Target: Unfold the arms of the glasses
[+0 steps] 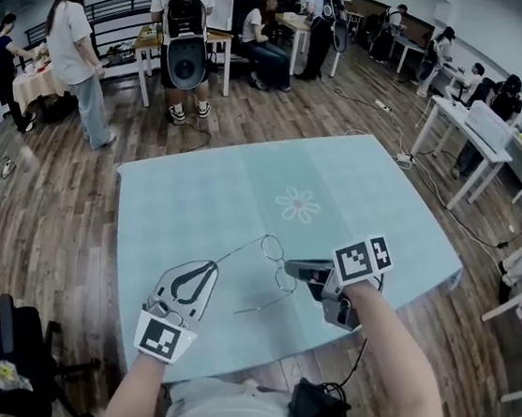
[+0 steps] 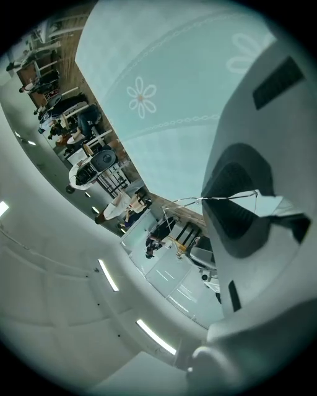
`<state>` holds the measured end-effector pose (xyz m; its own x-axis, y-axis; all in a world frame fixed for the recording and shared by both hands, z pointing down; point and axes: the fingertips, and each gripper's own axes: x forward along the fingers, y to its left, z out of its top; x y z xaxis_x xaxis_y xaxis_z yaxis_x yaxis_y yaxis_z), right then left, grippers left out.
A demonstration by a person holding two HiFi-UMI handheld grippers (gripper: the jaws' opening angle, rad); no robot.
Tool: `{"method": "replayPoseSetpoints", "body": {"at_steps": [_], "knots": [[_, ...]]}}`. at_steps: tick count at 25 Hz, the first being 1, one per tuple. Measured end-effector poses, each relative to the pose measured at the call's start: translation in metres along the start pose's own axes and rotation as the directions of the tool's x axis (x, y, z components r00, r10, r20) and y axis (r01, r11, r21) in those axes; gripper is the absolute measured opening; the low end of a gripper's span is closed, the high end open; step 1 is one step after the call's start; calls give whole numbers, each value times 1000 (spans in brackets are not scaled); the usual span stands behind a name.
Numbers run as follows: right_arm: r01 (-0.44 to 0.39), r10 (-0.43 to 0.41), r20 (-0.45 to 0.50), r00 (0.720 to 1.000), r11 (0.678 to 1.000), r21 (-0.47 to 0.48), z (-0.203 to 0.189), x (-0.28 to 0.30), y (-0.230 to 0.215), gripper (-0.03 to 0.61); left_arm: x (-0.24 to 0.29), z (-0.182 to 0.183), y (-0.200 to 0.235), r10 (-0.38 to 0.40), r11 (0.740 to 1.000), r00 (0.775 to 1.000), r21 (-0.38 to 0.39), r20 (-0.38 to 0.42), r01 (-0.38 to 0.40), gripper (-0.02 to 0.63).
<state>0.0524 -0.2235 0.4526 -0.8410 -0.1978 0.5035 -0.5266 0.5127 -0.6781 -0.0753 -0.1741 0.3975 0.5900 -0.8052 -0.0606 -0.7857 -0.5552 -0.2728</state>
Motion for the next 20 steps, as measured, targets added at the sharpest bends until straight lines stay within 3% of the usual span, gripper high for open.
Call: {"method": "replayPoseSetpoints", "body": {"at_steps": [5,20], "knots": [[43,-44,-28,999,998,-44,-7,4,-5,14,0,-2,-3,-3,1000,1000,11,-11,3,21],[67,-66,31,997,997,-35,-3,5,-7,14,-5,-7,-9,-9,1000,1000,-15,-28,9,23]]}}
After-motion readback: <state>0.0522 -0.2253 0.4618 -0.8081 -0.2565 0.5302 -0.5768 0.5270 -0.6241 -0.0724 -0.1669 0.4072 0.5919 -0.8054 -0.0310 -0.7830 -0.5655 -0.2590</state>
